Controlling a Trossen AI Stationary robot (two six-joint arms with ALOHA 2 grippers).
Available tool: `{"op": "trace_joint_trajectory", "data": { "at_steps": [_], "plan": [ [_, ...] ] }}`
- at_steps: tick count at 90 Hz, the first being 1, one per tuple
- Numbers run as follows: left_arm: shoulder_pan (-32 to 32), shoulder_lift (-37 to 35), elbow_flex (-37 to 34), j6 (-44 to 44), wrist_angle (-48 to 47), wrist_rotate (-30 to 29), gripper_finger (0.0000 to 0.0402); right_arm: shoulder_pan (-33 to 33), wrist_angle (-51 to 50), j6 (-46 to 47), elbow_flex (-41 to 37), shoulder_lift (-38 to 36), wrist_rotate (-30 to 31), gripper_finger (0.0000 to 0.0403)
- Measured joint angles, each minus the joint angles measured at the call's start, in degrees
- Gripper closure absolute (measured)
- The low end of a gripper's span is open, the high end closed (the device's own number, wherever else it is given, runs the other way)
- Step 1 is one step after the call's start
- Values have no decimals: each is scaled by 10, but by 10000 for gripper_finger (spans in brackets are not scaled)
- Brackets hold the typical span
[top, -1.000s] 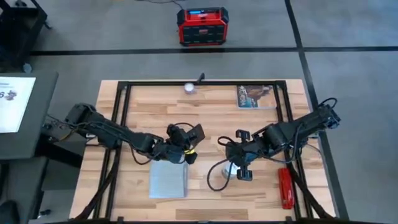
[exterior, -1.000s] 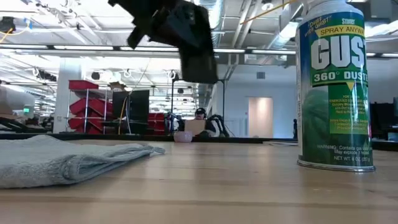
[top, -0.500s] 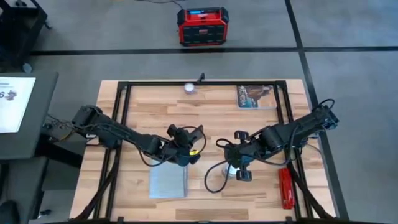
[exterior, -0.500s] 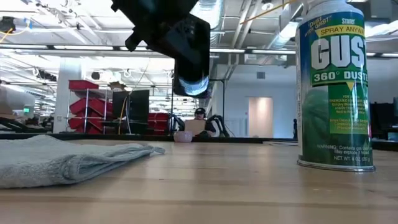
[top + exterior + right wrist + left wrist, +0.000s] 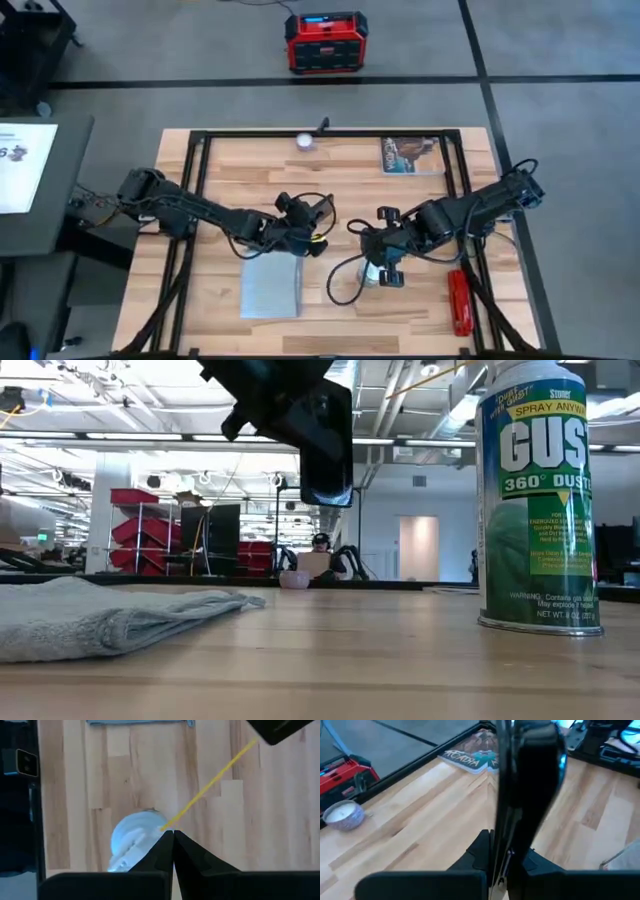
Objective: Apply microfiber cloth
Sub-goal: Spray the back of the cellphone with the cleaning bottle
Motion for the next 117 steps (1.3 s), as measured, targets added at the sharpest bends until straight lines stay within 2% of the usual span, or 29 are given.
{"op": "trace_joint_trajectory", "data": {
  "at_steps": [96,117],
  "plan": [
    [-4,-14,0,-24,-37,-8,399,8,17,6,-7,0,-11,403],
    [-21,-14,0,-81,-98,-47,399,8,26,4,-6,0,-13,403]
  ]
}}
